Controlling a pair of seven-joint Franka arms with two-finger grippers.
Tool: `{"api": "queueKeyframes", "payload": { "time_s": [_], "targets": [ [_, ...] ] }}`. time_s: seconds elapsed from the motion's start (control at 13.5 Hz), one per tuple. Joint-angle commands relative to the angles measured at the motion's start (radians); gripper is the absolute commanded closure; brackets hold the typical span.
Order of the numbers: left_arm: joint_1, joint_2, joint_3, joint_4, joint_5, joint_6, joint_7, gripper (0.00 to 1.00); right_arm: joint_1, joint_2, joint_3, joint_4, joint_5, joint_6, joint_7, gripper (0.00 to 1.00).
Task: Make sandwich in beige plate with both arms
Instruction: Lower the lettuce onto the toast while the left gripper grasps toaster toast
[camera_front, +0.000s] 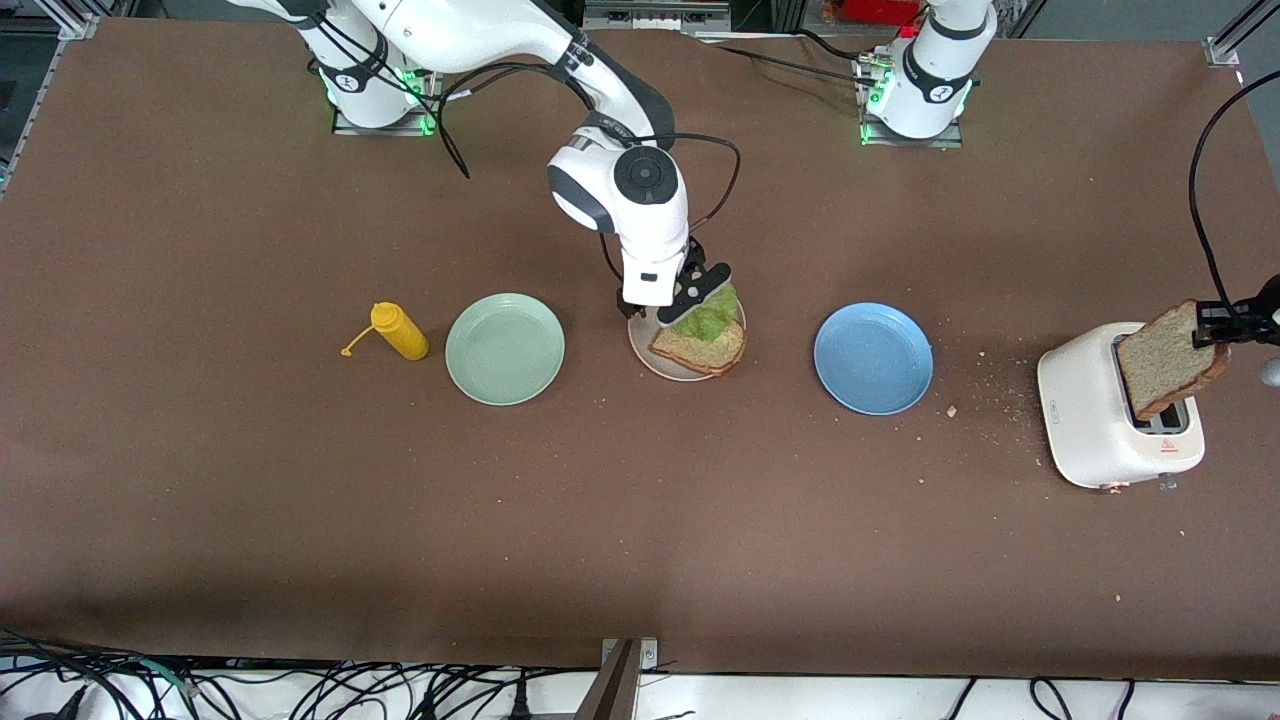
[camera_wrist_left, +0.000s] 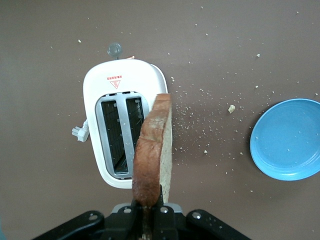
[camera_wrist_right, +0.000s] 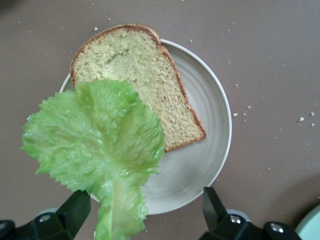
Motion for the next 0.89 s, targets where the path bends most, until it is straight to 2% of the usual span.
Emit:
{"api": "queueKeyframes", "payload": {
  "time_s": [0.0, 0.15, 0.44, 0.67, 0.81],
  "targets": [
    [-0.018, -0.009, -0.001, 0.026, -0.017, -0.081, -0.022, 1.00, -0.011, -0.006, 0.000, 0.021, -0.013, -0.047, -0.006, 0.00],
    [-0.021, -0.009, -0.033, 0.041, -0.018, -0.126, -0.063, 1.00, -0.031, -0.032, 0.000, 0.021, -0.010, -0.101, -0.049, 0.00],
    [-0.021, -0.003, -0.044, 0.037, -0.017, -0.128, -0.096, 1.00, -0.043, -0.032, 0.003, 0.045, 0.000, -0.110, -0.065, 0.00],
    [-0.021, -0.003, -0.047, 0.037, -0.017, -0.137, -0.110, 1.00, -0.043, -0.032, 0.003, 0.093, 0.010, -0.202, -0.066, 0.00],
    [-0.028, -0.003, -0.053, 0.038, -0.020, -0.209, -0.156, 1.00, -0.046, -0.032, 0.001, 0.128, 0.010, -0.249, -0.066, 0.00]
  ]
}}
